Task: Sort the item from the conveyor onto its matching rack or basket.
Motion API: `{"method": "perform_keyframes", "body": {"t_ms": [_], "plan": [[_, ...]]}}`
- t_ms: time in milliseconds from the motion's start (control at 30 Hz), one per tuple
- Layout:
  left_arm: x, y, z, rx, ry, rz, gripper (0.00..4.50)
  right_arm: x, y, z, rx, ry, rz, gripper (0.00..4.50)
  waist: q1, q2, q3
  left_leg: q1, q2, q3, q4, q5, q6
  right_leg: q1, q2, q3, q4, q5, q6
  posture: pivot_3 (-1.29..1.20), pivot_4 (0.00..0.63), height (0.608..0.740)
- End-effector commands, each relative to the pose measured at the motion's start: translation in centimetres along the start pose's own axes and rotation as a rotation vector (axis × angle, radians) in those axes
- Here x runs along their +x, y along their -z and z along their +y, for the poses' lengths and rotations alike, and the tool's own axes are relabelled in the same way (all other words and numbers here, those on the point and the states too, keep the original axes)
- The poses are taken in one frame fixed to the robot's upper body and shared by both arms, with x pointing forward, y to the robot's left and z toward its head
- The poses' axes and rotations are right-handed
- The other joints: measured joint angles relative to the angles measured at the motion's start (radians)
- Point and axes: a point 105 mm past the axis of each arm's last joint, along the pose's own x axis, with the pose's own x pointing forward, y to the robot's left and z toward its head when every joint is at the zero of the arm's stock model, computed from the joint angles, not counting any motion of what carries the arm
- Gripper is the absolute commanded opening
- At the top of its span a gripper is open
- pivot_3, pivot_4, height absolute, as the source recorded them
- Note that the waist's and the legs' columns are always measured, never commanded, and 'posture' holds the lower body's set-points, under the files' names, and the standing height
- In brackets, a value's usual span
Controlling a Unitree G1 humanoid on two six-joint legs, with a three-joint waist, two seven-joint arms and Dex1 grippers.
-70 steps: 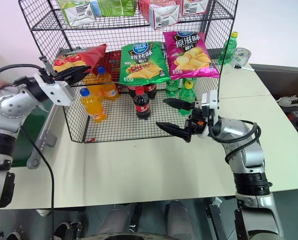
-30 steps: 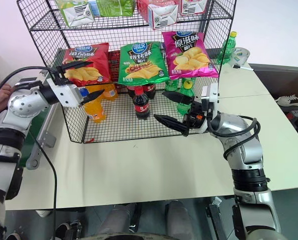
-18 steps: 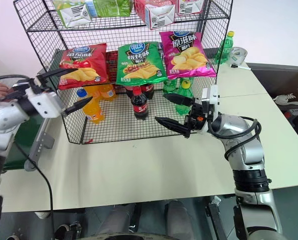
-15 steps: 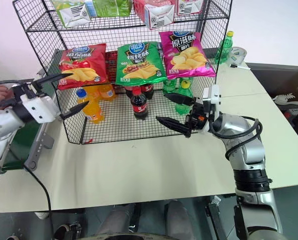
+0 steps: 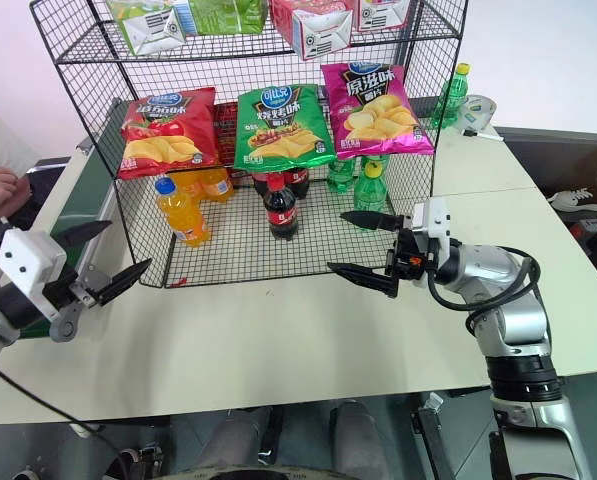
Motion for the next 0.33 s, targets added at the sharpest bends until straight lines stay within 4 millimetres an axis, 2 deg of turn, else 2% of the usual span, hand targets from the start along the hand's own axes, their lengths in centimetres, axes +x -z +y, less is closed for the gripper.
{"method": "perform_keyframes", "body": {"t_ms": [33, 233, 333], "plan": [[-1.5, -0.4, 1.0, 0.046, -0.028, 0.003, 4.48, -1.4, -1.4, 0.1, -0.058, 0.003, 0.012, 4.5, 0.006, 0.0, 0.0, 0.0, 0.0, 0.0, 0.0, 0.0, 0.0, 0.0, 0.0, 0.0, 0.0, 0.0, 0.0, 0.0, 0.15, 0.74], [-3.6, 1.6, 2.4, -0.006, -0.087, 0.049, 4.48, -5.0, -0.2, -0.6, -0.031, 0.089, 0.107, 4.5, 0.012, 0.0, 0.0, 0.0, 0.0, 0.001, 0.0, -0.001, 0.002, 0.002, -0.001, 0.0, -0.003, 0.0, 0.0, 0.0, 0.15, 0.74], [-4.0, 2.2, 2.9, -0.021, -0.106, 0.052, 4.48, -5.8, 0.4, -0.4, -0.028, 0.106, 0.139, 4.5, 0.011, 0.0, 0.0, 0.0, 0.0, 0.001, 0.0, -0.001, 0.002, 0.002, -0.001, 0.0, -0.004, 0.0, 0.0, 0.0, 0.15, 0.74]]}}
